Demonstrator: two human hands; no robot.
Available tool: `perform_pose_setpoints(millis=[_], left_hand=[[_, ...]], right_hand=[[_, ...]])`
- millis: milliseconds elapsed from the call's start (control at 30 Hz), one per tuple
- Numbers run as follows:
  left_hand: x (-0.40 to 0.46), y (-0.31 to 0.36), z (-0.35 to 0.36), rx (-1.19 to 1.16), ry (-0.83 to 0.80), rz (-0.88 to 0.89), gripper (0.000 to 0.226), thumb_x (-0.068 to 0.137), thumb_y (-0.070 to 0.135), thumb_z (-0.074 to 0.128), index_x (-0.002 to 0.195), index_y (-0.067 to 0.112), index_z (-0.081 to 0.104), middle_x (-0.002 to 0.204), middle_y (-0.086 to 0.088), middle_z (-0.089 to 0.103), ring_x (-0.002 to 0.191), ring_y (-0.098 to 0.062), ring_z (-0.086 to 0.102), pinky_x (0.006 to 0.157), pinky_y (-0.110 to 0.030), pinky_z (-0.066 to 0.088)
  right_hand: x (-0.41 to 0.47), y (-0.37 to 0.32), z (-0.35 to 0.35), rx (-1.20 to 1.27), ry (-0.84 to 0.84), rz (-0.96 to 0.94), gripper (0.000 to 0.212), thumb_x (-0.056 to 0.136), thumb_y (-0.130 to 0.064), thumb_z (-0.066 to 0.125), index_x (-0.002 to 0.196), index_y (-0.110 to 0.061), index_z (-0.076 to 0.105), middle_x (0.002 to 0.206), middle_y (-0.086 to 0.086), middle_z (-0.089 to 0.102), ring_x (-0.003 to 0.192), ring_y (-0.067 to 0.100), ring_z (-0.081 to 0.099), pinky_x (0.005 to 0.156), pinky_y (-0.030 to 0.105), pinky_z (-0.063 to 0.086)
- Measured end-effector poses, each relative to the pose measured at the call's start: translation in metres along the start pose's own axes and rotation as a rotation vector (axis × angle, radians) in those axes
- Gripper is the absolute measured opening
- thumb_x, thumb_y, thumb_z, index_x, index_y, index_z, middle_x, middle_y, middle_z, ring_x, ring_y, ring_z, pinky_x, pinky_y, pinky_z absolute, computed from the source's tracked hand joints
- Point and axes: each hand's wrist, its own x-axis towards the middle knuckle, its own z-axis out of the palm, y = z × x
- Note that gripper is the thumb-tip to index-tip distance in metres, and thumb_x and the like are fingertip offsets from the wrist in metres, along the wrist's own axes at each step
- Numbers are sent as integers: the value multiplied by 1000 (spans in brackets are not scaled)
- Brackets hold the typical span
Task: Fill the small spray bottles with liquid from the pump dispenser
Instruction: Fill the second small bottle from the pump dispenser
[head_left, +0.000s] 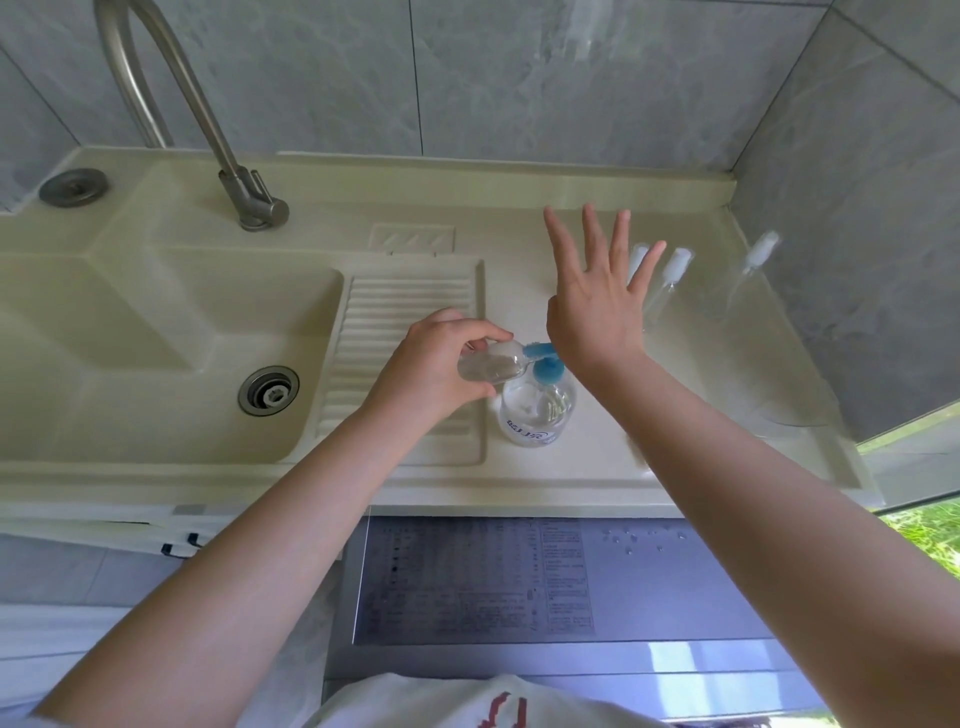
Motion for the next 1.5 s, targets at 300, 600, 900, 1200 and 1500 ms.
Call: perform_pose_setpoints(millis=[300,600,900,1200,1500], left_hand=[[-1,-1,2,1,-6,-9,59,61,10,90,113,32,71,100,3,61,90,-13,61,91,-33,51],[-2,0,3,20,-8,-18,61,61,11,90,114,34,70,101,4,60,91,-11,60,90,-33,52],[0,1,0,0,-2,-2,62,59,12,91,113,36,71,101,4,61,90,-12,61,90,-33,52],[-1,1,2,23,-11,-19,61,62,10,90,114,34,70,101,3,60,90,-12,60,89,-36,52],[-1,1,1,4,0,-9,61,62,10,90,114,35,70,101,6,59,92,-11,61,92,-34,52]], right_hand=[[-2,2,5,-16,-54,7,87,88,-4,44,159,-34,5,168,9,6,153,41,-7,116,69,-8],[-9,4,14,192,-178,131,82,90,4,35,158,-36,14,168,6,10,154,36,-1,119,65,-5],[-6,5,-3,421,-130,126,69,98,-11,41,159,-30,15,167,8,11,154,34,1,117,64,-4],[-13,1,12,351,-270,159,64,103,-17,33,159,-34,9,167,9,4,154,33,-7,119,61,-6],[2,4,7,549,-380,236,67,103,-31,43,160,-31,9,168,10,1,154,31,-9,120,55,-5]])
